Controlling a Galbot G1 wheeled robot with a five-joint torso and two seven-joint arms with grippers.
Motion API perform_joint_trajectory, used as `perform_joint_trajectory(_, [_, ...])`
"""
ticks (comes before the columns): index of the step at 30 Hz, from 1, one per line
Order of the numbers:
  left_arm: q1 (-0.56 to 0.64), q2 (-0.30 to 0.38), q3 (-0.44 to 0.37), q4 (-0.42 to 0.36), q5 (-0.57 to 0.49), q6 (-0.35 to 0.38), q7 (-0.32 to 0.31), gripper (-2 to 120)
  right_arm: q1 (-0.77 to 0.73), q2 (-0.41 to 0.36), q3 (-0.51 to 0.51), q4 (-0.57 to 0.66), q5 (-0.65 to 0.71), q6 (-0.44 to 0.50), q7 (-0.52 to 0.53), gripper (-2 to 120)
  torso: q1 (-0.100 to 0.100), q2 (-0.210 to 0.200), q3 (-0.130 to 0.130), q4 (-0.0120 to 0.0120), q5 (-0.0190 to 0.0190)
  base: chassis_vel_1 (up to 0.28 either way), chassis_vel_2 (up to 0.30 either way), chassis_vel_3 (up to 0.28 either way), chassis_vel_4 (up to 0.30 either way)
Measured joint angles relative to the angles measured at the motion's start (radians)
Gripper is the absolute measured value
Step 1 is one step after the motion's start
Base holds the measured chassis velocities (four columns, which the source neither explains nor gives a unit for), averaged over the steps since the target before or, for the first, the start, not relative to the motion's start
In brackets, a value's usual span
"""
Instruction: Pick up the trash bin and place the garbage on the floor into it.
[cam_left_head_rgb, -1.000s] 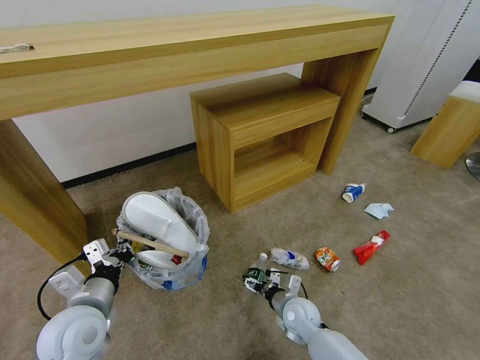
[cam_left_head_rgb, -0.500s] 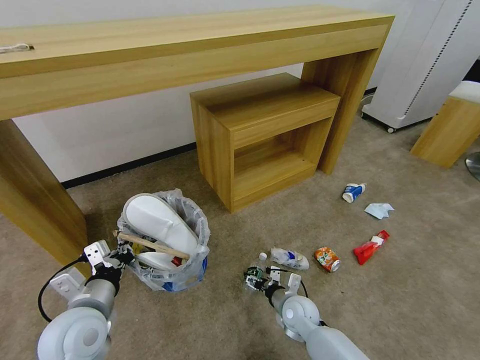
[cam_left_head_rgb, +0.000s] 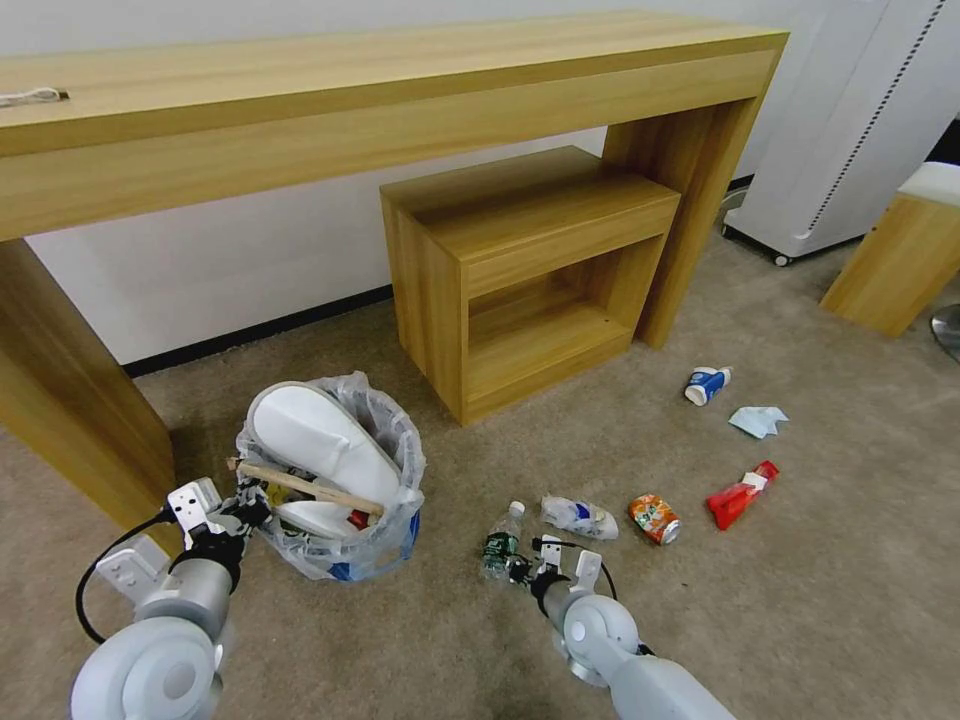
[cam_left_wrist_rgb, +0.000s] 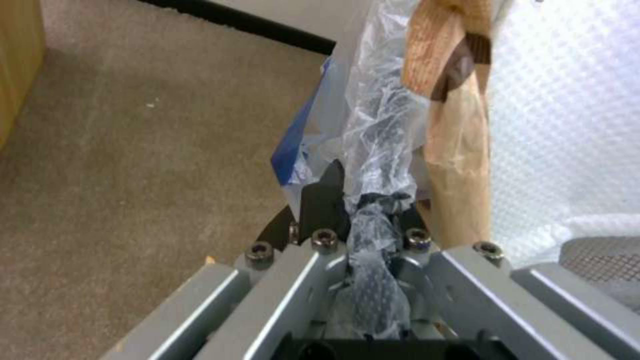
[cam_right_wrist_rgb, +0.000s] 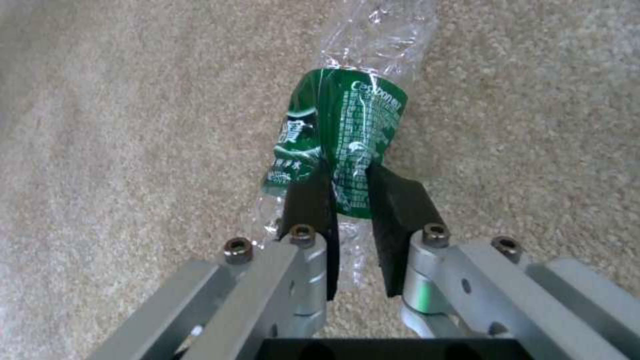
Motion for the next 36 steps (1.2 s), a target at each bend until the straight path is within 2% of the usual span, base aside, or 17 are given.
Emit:
perform_joint_trajectory(2, [0.000,0.000,0.001,-0.001,0.000,0.000,0.000,1,0.000,0.000,-0.001,-0.001,-0.002,0.001,-0.001,10,0.000,0.000,0.000,0.0000,0.0000,0.000,0.000,0.000,0.000])
perform_joint_trajectory(4, [0.000,-0.001,0.001,0.002,0.000,0.000,0.000,1,-0.003,0.001,-0.001,0.000,-0.007,0.005,-0.001,3,0.000,0.000,0.000,0.0001,0.0001,0.000,0.000,0.000,0.000])
perform_joint_trajectory(7, [0.000,-0.003,0.002,0.007,0.001,-0.001,0.000,1,-0.006,-0.003,-0.002,0.005,-0.014,0.009,-0.002,0,0.000,0.000,0.000,0.0001,0.0002,0.000,0.000,0.000,0.000])
perform_joint_trajectory(22, [-0.016,-0.001,0.014,0.062,0.013,-0.004,0.003,1,-0.047,-0.059,0.023,0.075,-0.033,0.047,-0.025,0,0.000,0.000,0.000,0.0001,0.0001,0.000,0.000,0.000,0.000])
perform_joint_trajectory(36, [-0.013,0.015,0.036,0.090,0.020,0.000,0.006,1,-0.113,-0.183,0.084,0.181,-0.068,0.132,-0.066,0,0.000,0.000,0.000,0.0000,0.0000,0.000,0.000,0.000,0.000])
